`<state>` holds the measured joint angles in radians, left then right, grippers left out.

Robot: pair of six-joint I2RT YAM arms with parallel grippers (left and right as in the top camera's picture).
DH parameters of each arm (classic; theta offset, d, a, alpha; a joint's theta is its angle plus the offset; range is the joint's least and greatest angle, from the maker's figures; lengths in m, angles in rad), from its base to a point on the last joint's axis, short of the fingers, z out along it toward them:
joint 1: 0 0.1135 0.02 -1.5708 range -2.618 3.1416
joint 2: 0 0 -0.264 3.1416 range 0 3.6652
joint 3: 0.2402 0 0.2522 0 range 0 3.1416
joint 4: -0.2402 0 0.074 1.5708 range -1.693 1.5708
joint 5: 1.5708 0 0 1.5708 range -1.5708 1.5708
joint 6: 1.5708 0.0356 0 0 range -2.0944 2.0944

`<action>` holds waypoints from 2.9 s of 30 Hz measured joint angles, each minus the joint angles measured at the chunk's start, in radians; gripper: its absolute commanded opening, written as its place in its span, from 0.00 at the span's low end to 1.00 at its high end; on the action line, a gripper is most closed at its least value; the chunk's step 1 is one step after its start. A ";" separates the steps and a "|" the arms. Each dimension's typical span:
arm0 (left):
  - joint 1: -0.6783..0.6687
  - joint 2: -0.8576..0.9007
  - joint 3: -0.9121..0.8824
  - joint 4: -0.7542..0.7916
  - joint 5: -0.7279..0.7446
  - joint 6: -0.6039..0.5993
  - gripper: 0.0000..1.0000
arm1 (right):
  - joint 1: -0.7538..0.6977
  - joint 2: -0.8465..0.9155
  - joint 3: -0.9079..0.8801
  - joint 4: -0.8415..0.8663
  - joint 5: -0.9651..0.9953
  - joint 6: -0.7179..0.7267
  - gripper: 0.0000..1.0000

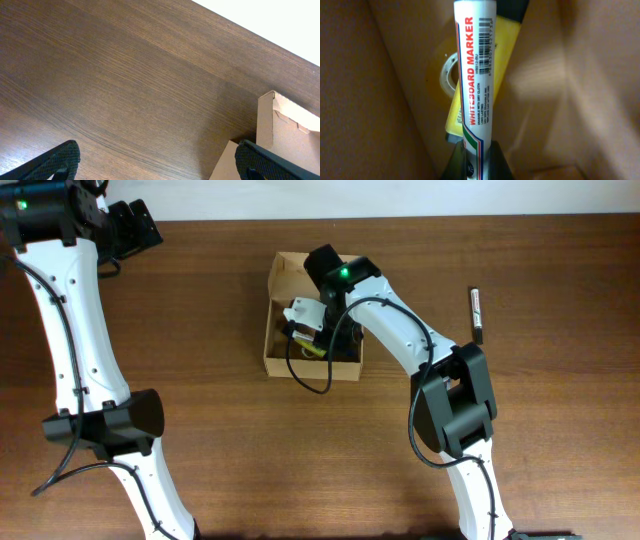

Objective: Pack container
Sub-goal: 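Carry the whiteboard marker left and release it into the box, then move the right gripper back over the second whiteboard marker, then grasp the second white whiteboard marker with the right gripper, then carry the marker left and drop it into the box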

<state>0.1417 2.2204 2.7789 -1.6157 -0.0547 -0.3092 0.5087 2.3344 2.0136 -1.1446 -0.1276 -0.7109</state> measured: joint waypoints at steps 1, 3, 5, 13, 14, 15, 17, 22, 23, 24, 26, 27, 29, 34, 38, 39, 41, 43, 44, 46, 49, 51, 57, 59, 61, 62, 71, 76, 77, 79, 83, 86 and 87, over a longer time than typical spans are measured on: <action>0.000 0.000 0.000 0.000 0.000 0.000 1.00 | 0.000 0.000 -0.004 0.002 0.000 0.010 0.21; 0.000 0.000 0.000 0.000 0.000 0.000 1.00 | 0.000 0.000 -0.004 0.006 0.004 0.025 0.29; 0.000 0.000 0.000 0.000 0.000 0.000 1.00 | 0.000 0.000 0.004 0.003 0.016 0.056 0.29; 0.000 0.000 0.000 0.000 0.000 0.000 1.00 | 0.000 0.000 0.237 -0.129 0.074 0.188 0.38; 0.000 0.000 0.000 0.000 0.000 0.000 1.00 | 0.000 -0.001 0.292 -0.147 0.079 0.200 0.35; 0.000 0.000 0.000 0.000 0.000 0.000 1.00 | 0.000 -0.002 0.341 -0.164 0.081 0.212 0.31; 0.000 0.000 0.000 0.000 0.000 0.000 1.00 | 0.000 -0.019 0.430 -0.191 0.091 0.242 0.26; 0.000 0.000 0.000 0.000 0.000 0.000 1.00 | -0.002 -0.129 0.520 -0.214 0.156 0.298 0.31; 0.000 0.000 0.000 0.000 0.000 0.000 1.00 | -0.007 -0.164 0.524 -0.218 0.175 0.317 0.33; 0.000 0.000 0.000 0.000 0.000 0.000 1.00 | -0.017 -0.204 0.524 -0.218 0.193 0.328 0.33; 0.000 0.000 0.000 0.000 0.000 0.000 1.00 | -0.046 -0.249 0.524 -0.219 0.203 0.352 0.33; 0.000 0.000 0.000 0.000 0.000 0.000 1.00 | -0.075 -0.272 0.521 -0.218 0.207 0.366 0.33; 0.000 0.000 0.000 0.000 0.000 0.000 1.00 | -0.163 -0.307 0.504 -0.209 0.215 0.405 0.38; 0.000 0.000 0.000 0.000 0.000 0.000 1.00 | -0.424 -0.318 0.338 -0.163 0.229 0.530 0.30; 0.000 0.000 0.000 0.000 0.000 0.000 1.00 | -0.568 -0.260 0.140 -0.116 0.201 0.610 0.31; 0.000 0.000 0.000 0.000 0.000 0.000 1.00 | -0.589 -0.241 0.099 -0.106 0.188 0.622 0.31; 0.000 0.000 0.000 0.000 0.000 0.000 1.00 | -0.618 -0.204 0.032 -0.091 0.167 0.636 0.34; 0.000 0.000 0.000 0.000 0.000 0.000 1.00 | -0.634 -0.174 -0.019 -0.077 0.152 0.650 0.34; 0.000 0.000 0.000 0.000 0.000 0.000 1.00 | -0.638 -0.163 -0.033 -0.069 0.145 0.652 0.34; 0.000 0.000 0.000 0.000 0.000 0.000 1.00 | -0.639 -0.143 -0.048 -0.045 0.129 0.658 0.34; 0.000 0.000 0.000 0.000 0.000 0.000 1.00 | -0.639 -0.132 -0.049 -0.003 0.114 0.660 0.35; 0.000 0.000 0.000 0.000 0.000 0.000 1.00 | -0.639 -0.129 -0.049 0.027 0.107 0.662 0.35; 0.000 0.000 0.000 0.000 0.000 0.000 1.00 | -0.641 -0.096 -0.048 0.098 0.100 0.666 0.38; 0.000 0.000 0.000 0.000 0.000 0.000 1.00 | -0.642 -0.074 -0.048 0.101 0.099 0.673 0.38; 0.000 0.000 0.000 0.000 0.000 0.000 1.00 | -0.646 -0.051 -0.049 0.101 0.099 0.680 0.38; 0.000 0.000 0.000 0.000 0.000 0.000 1.00 | -0.648 -0.039 -0.049 0.101 0.099 0.684 0.38; 0.000 0.000 0.000 0.000 0.000 0.000 1.00 | -0.654 0.026 -0.049 0.107 0.101 0.689 0.38; 0.000 0.000 0.000 0.000 0.000 0.000 1.00 | -0.654 0.042 -0.049 0.115 0.104 0.689 0.38; 0.000 0.000 0.000 0.000 0.000 0.000 1.00 | -0.654 0.048 -0.049 0.117 0.104 0.689 0.38; 0.000 0.000 0.000 0.000 0.000 0.000 1.00 | -0.654 0.060 -0.049 0.121 0.105 0.688 0.34; 0.000 0.000 0.000 0.000 0.000 0.000 1.00 | -0.655 0.061 -0.048 0.120 0.114 0.688 0.19; 0.000 0.000 0.000 0.000 0.000 0.000 1.00 | -0.657 0.062 -0.047 0.121 0.116 0.690 0.04; 0.000 0.000 0.000 0.000 0.000 0.000 1.00 | -0.657 0.062 -0.047 0.120 0.116 0.691 0.04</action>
<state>0.1417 2.2204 2.7789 -1.6157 -0.0544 -0.3088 -0.1482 2.3966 1.9671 -1.0245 -0.0116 -0.0196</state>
